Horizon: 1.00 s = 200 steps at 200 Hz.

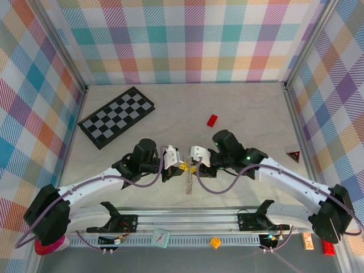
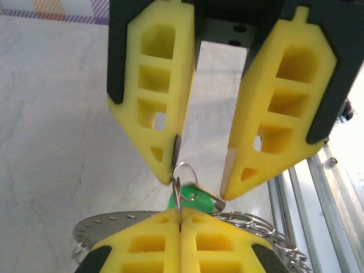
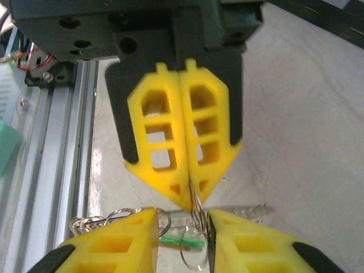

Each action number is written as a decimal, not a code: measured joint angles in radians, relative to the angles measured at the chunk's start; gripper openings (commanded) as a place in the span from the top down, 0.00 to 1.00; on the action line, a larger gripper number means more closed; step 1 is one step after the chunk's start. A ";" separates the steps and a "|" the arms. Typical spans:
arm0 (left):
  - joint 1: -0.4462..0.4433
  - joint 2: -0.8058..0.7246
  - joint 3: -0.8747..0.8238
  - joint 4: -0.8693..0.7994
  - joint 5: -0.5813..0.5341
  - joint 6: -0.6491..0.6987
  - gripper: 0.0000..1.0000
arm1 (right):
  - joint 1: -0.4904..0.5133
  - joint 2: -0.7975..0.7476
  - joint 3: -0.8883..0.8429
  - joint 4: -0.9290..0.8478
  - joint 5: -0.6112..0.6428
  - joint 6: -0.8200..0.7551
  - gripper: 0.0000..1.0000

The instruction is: Put the keys on the keyring

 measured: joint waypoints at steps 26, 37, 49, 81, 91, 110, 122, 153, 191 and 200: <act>0.000 0.000 -0.048 0.096 0.000 -0.042 1.00 | -0.038 -0.056 -0.098 0.129 -0.009 0.116 0.64; 0.000 0.003 -0.070 0.134 0.000 -0.059 1.00 | -0.039 -0.062 -0.129 0.183 -0.010 0.163 0.64; 0.000 0.008 -0.085 0.168 0.002 -0.074 1.00 | -0.039 -0.063 -0.151 0.226 -0.011 0.199 0.64; 0.000 0.017 -0.106 0.248 0.012 -0.101 1.00 | -0.039 -0.063 -0.170 0.278 -0.029 0.242 0.68; 0.000 0.019 -0.109 0.269 0.016 -0.105 1.00 | -0.039 -0.063 -0.170 0.288 -0.039 0.246 0.70; 0.000 0.021 -0.116 0.301 0.021 -0.119 1.00 | -0.039 -0.062 -0.170 0.303 -0.060 0.246 0.76; 0.000 0.023 -0.119 0.312 0.026 -0.123 1.00 | -0.039 -0.060 -0.170 0.306 -0.074 0.243 0.79; 0.000 0.024 -0.126 0.329 0.034 -0.127 1.00 | -0.040 -0.048 -0.170 0.306 -0.110 0.238 0.90; 0.000 0.024 -0.131 0.332 0.024 -0.136 0.74 | -0.041 -0.046 -0.164 0.275 -0.140 0.215 1.00; 0.000 0.024 -0.130 0.328 0.016 -0.129 0.72 | -0.041 -0.046 -0.156 0.252 -0.140 0.202 1.00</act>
